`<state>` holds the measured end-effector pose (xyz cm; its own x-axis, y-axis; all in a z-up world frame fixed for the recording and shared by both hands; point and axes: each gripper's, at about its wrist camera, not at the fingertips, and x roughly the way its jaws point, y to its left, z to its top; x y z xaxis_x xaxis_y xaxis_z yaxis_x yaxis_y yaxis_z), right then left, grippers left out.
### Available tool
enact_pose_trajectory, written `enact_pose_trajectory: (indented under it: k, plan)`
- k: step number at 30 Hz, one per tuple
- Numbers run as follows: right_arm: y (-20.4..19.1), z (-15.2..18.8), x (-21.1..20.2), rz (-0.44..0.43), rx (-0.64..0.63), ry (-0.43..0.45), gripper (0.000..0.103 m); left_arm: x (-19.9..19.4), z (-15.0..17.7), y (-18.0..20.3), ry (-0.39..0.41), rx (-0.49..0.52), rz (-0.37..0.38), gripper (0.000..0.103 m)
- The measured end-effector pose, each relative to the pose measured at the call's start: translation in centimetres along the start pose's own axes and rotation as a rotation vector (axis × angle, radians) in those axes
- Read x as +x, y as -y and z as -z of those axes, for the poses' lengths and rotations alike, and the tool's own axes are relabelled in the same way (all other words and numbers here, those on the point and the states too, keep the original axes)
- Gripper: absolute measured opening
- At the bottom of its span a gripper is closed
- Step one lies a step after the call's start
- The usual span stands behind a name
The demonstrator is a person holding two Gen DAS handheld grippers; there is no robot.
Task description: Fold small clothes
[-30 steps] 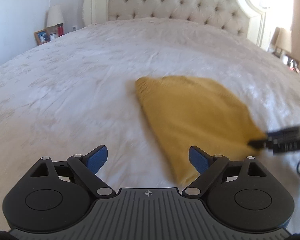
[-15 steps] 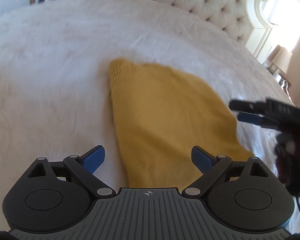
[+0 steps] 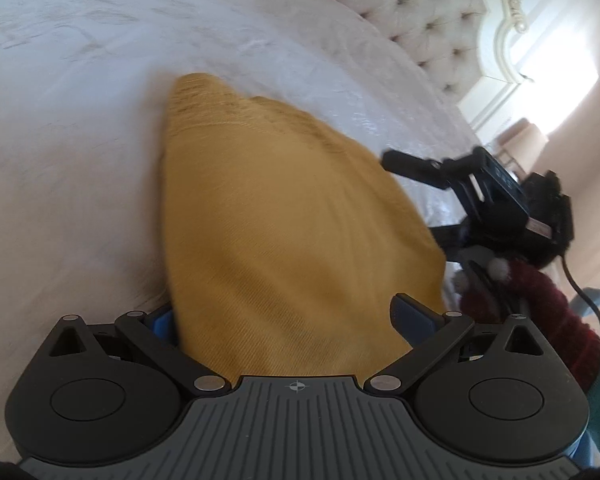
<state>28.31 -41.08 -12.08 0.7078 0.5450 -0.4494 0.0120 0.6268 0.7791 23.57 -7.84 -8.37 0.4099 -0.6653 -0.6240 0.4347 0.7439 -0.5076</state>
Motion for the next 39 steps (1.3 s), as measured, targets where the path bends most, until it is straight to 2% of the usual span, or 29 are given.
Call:
enact_pose_trajectory:
  k: [4, 5, 6, 8, 9, 10, 11, 13, 15, 22, 30, 34, 36, 39]
  plan:
    - [0.1, -0.3, 0.5, -0.023, 0.006, 0.001, 0.098, 0.5, 0.0, 0.3, -0.001, 0.001, 0.035, 0.101]
    - [-0.1, -0.2, 0.6, -0.020, -0.009, -0.003, 0.090, 0.3, 0.1, 0.2, -0.004, -0.007, 0.055, 0.100]
    - [-0.4, 0.0, 0.7, -0.010, -0.027, -0.014, 0.065, 0.1, 0.4, 0.2, -0.007, -0.021, 0.079, 0.093]
    - [-0.7, 0.3, 1.4, 0.060, -0.071, -0.051, 0.042, -0.5, 1.1, -0.1, -0.015, -0.056, 0.093, 0.076]
    - [-0.9, 0.7, 1.4, 0.069, -0.087, -0.050, 0.042, -0.6, 1.2, -0.3, -0.017, -0.069, 0.080, 0.053]
    - [-1.2, 1.0, 1.3, 0.074, -0.094, -0.034, 0.041, -0.7, 1.4, -0.5, -0.028, -0.079, 0.054, 0.020]
    - [-1.6, 1.2, 1.1, 0.083, -0.096, -0.023, 0.040, -0.6, 1.4, -0.8, -0.045, -0.094, 0.044, 0.016]
    - [-2.6, 1.7, 0.6, 0.103, -0.114, -0.006, 0.039, -0.9, 1.2, -1.2, -0.049, -0.118, 0.061, 0.015]
    - [-3.8, 1.8, -0.1, 0.114, -0.133, 0.012, 0.038, -1.9, 1.0, -0.6, -0.036, -0.097, 0.051, 0.015]
    - [-8.7, 4.0, -4.1, 0.100, -0.173, 0.047, 0.037, -7.7, 1.7, 1.4, -0.025, -0.052, 0.114, 0.015]
    - [-13.0, 10.5, -9.4, 0.073, -0.161, 0.045, 0.037, -14.7, 5.2, 2.9, -0.026, -0.024, 0.163, 0.015]
    - [-13.9, 14.6, -10.8, 0.059, -0.155, -0.001, 0.037, -16.5, 8.0, 3.4, -0.050, -0.037, 0.168, 0.015]
    - [-13.9, 16.9, -10.9, 0.096, -0.174, -0.040, 0.038, -16.5, 10.2, 3.0, -0.085, -0.068, 0.159, 0.016]
    - [-13.0, 19.9, -10.3, 0.288, -0.257, -0.054, 0.047, -15.3, 14.4, 1.4, -0.164, -0.136, 0.080, 0.017]
